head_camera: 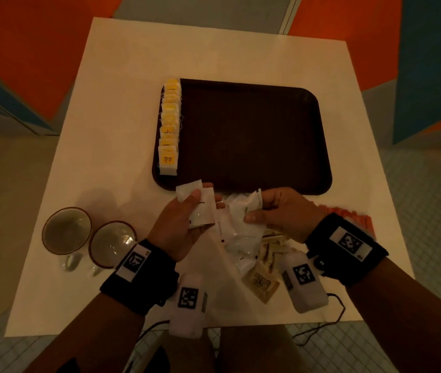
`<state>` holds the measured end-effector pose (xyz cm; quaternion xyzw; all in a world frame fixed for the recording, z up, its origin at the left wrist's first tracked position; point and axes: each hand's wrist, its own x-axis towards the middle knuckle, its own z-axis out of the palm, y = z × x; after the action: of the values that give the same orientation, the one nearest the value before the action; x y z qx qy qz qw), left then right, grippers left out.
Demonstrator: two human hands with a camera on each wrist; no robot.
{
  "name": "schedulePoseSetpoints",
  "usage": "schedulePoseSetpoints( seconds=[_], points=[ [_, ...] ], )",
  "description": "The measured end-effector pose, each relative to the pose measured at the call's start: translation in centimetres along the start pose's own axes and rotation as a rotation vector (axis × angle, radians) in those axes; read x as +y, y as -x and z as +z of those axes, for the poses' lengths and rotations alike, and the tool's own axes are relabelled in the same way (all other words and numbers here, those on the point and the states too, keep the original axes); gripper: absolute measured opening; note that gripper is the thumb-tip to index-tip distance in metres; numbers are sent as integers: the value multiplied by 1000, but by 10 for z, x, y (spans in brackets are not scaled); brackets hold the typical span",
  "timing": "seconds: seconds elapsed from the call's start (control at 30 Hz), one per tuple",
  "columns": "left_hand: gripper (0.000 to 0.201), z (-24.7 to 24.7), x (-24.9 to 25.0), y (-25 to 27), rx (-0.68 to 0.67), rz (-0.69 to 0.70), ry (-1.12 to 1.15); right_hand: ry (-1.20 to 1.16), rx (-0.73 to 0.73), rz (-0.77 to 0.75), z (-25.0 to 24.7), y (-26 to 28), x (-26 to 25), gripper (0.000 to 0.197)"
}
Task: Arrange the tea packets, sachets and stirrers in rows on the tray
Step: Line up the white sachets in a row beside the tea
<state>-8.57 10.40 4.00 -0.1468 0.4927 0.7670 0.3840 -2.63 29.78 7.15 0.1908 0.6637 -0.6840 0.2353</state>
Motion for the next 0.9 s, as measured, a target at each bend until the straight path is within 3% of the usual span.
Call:
schedulePoseSetpoints(
  seconds=[0.23,0.37,0.6,0.8,0.9],
  points=[
    [19,9,-2,1,-100,188,-90,72,45,-38,19,-7,5,20],
    [29,12,-6,-4,-85,207,-146,8,70,-49,27,-10,2,19],
    [13,11,-10,-3,-66,273,-440,-31,82,-55,29,-8,-4,19],
    [22,2,-5,-9,-13,376,-410,40,26,-30,22,-5,-7,21],
    [19,7,-6,-12,-36,354,-340,35,31,-50,29,-7,-6,21]
  ],
)
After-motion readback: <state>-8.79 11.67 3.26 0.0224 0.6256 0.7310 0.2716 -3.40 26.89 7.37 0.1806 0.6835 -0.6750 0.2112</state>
